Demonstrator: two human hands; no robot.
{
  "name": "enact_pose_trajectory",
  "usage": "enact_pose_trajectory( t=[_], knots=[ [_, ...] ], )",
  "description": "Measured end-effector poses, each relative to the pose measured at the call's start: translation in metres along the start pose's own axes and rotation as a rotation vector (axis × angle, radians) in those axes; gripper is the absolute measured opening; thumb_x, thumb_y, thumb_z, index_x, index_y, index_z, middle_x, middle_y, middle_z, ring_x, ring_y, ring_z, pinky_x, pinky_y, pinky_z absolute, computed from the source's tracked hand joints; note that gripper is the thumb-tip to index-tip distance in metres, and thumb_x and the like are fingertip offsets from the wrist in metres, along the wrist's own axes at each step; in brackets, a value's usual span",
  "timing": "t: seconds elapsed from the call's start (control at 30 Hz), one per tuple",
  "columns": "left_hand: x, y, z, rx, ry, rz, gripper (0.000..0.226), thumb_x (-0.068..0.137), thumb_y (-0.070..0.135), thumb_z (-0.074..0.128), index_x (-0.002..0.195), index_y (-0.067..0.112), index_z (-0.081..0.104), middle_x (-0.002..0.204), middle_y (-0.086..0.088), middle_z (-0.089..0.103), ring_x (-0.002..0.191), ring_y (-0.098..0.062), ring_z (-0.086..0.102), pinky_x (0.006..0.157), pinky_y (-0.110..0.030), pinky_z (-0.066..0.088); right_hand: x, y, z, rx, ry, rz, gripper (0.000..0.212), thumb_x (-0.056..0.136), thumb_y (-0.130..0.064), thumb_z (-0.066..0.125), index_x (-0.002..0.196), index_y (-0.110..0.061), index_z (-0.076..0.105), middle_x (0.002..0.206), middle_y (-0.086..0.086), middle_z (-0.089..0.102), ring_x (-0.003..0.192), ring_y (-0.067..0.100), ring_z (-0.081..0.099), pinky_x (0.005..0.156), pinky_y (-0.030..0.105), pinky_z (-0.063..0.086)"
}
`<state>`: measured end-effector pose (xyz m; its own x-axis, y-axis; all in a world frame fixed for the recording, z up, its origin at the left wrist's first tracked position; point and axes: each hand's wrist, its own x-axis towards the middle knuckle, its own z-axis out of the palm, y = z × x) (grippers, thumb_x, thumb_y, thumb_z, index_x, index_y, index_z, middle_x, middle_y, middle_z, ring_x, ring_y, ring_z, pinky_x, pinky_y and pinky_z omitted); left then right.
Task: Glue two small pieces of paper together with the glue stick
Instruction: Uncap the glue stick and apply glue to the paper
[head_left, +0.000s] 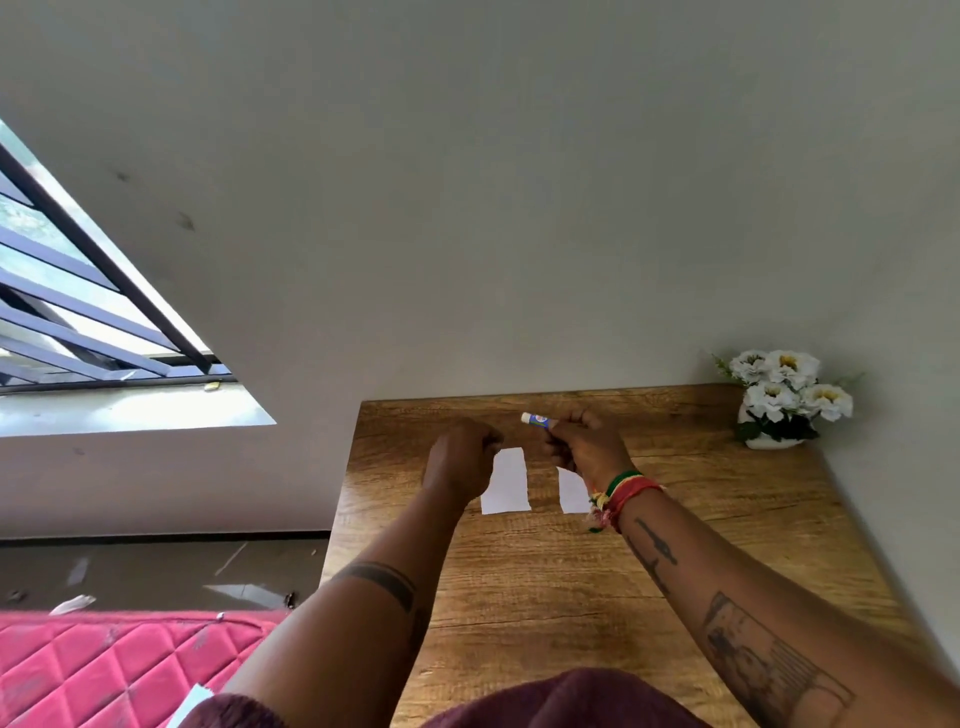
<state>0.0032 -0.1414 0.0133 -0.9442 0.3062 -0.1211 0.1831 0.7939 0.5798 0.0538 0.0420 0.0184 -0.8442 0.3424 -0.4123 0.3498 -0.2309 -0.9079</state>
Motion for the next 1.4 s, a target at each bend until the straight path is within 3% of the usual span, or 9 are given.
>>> enact_pose_trajectory(
  t=[0.1, 0.2, 0.33, 0.43, 0.6, 0.73, 1.07, 1.23, 1.4],
  knots=[
    [0.0, -0.016, 0.011, 0.236, -0.038, 0.117, 0.026, 0.099, 0.022, 0.063, 0.123, 0.024, 0.074, 0.127, 0.001, 0.069, 0.114, -0.024, 0.064, 0.092, -0.038, 0.053, 0.007, 0.015, 0.0, -0.231, 0.015, -0.047, 0.016, 0.094, -0.008, 0.063, 0.107, -0.006, 0.072, 0.087, 0.012, 0.072, 0.065, 0.017, 0.065, 0.062, 0.031, 0.057],
    [0.004, -0.022, 0.023, 0.353, -0.087, 0.194, 0.031, 0.1, 0.026, 0.061, 0.13, 0.025, 0.07, 0.136, 0.002, 0.063, 0.122, -0.026, 0.058, 0.1, -0.038, 0.048, 0.015, 0.023, 0.004, -0.454, 0.021, -0.107, 0.016, 0.092, -0.013, 0.066, 0.106, -0.015, 0.074, 0.097, 0.007, 0.072, 0.085, 0.022, 0.067, 0.078, 0.038, 0.057],
    [0.009, -0.032, 0.042, 0.497, -0.198, 0.247, 0.038, 0.103, 0.031, 0.055, 0.141, 0.026, 0.061, 0.155, 0.001, 0.048, 0.138, -0.03, 0.044, 0.107, -0.044, 0.04, 0.026, 0.028, 0.006, -0.654, -0.033, -0.166, 0.021, 0.09, -0.013, 0.069, 0.11, -0.017, 0.071, 0.107, 0.0, 0.069, 0.095, 0.018, 0.063, 0.081, 0.027, 0.048],
    [0.011, -0.043, 0.051, 0.532, -0.259, 0.256, 0.044, 0.105, 0.033, 0.052, 0.148, 0.026, 0.053, 0.16, -0.001, 0.042, 0.142, -0.032, 0.039, 0.112, -0.046, 0.034, 0.034, 0.032, 0.007, -0.79, -0.047, -0.199, 0.026, 0.093, -0.015, 0.067, 0.118, -0.015, 0.07, 0.111, 0.002, 0.069, 0.098, 0.018, 0.064, 0.081, 0.028, 0.05],
    [0.014, -0.055, 0.058, 0.534, -0.304, 0.275, 0.049, 0.105, 0.036, 0.049, 0.153, 0.026, 0.045, 0.163, -0.001, 0.038, 0.144, -0.031, 0.036, 0.116, -0.044, 0.031, 0.05, 0.032, 0.014, -1.024, -0.139, -0.289, 0.022, 0.094, -0.016, 0.064, 0.115, -0.012, 0.068, 0.109, 0.008, 0.071, 0.095, 0.022, 0.065, 0.078, 0.031, 0.051],
    [0.017, -0.052, 0.056, 0.527, -0.288, 0.29, 0.05, 0.105, 0.036, 0.05, 0.153, 0.024, 0.045, 0.162, -0.003, 0.038, 0.144, -0.031, 0.035, 0.116, -0.046, 0.032, 0.055, 0.031, 0.022, -1.143, -0.18, -0.357, 0.023, 0.095, -0.015, 0.06, 0.117, -0.013, 0.067, 0.111, 0.009, 0.07, 0.096, 0.024, 0.064, 0.076, 0.03, 0.047],
    [0.013, -0.05, 0.059, 0.574, -0.249, 0.294, 0.05, 0.105, 0.039, 0.047, 0.153, 0.025, 0.046, 0.162, -0.002, 0.038, 0.142, -0.032, 0.036, 0.115, -0.047, 0.031, 0.05, 0.031, 0.028, -1.326, -0.266, -0.461, 0.022, 0.095, -0.017, 0.058, 0.116, -0.015, 0.064, 0.116, 0.006, 0.065, 0.11, 0.027, 0.057, 0.09, 0.037, 0.049],
    [0.011, -0.051, 0.058, 0.55, -0.233, 0.282, 0.049, 0.105, 0.04, 0.048, 0.152, 0.026, 0.046, 0.162, 0.0, 0.038, 0.143, -0.031, 0.035, 0.117, -0.048, 0.028, 0.04, 0.032, 0.026, -1.324, -0.282, -0.477, 0.021, 0.094, -0.016, 0.06, 0.114, -0.013, 0.066, 0.116, 0.008, 0.066, 0.105, 0.029, 0.059, 0.08, 0.031, 0.044],
    [0.011, -0.052, 0.061, 0.548, -0.225, 0.265, 0.048, 0.105, 0.04, 0.048, 0.151, 0.027, 0.048, 0.162, 0.001, 0.04, 0.143, -0.031, 0.034, 0.118, -0.049, 0.027, 0.028, 0.035, 0.021, -1.353, -0.302, -0.457, 0.02, 0.094, -0.017, 0.059, 0.112, -0.016, 0.067, 0.116, 0.008, 0.066, 0.107, 0.027, 0.058, 0.08, 0.033, 0.048]
  ],
)
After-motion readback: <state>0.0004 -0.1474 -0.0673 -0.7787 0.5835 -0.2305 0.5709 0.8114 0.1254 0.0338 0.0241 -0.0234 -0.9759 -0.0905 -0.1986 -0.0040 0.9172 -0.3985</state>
